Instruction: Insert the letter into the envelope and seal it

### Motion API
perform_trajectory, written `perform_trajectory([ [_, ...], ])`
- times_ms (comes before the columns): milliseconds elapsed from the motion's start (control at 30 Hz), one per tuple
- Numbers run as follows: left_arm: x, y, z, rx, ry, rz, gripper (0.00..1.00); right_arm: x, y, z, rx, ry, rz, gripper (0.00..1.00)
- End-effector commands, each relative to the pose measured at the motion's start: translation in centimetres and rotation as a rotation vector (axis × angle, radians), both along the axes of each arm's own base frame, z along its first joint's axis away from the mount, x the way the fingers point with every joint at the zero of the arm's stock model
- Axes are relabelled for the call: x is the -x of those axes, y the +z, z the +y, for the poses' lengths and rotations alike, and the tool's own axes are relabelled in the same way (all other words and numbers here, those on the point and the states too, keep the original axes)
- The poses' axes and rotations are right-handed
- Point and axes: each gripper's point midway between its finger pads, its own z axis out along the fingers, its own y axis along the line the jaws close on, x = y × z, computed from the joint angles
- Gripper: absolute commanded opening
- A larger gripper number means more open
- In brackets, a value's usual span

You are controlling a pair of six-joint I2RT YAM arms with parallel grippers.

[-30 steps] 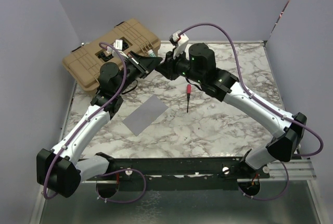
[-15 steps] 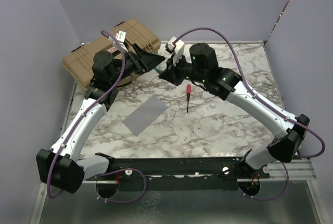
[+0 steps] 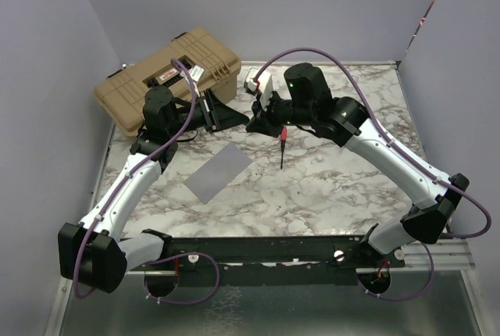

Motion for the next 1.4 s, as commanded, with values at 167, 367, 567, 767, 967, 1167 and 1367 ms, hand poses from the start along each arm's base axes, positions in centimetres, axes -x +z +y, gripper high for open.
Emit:
perform_trajectory([
  [167,1.3,-0.2,0.4,0.003,-0.044,-0.010,0.30,0.8,-0.7,-0.8,0.063,0.048,-0.009,0.00],
  [367,0.9,-0.1,0.4,0.000,-0.037,-0.012,0.26,1.2,-1.1,-1.0,0.074,0.070,-0.006,0.00],
  [567,1.1,-0.4,0.3,-0.003,-0.050,-0.013,0.31,1.3,-1.5,-1.3,0.087,0.066,-0.007,0.00],
  [767,1.4,-0.5,0.3,-0.008,-0.063,-0.025,0.05,1.1,-1.9,-1.4,0.097,0.059,-0.005,0.00],
  [967,0.3,-0.7,0.7,-0.035,0.010,-0.053,0.00,-0.4,-1.6,-1.6,0.088,-0.054,0.007,0.66],
  [1167,-4.3,-3.9,3.1,-0.130,0.313,0.023,0.00,-1.1,-1.5,-1.7,0.007,-0.156,0.023,0.93],
  [1367,-5.7,-6.0,5.3,-0.175,0.493,0.038,0.00,-6.2,-3.5,-6.9,-0.042,-0.580,0.136,0.88],
])
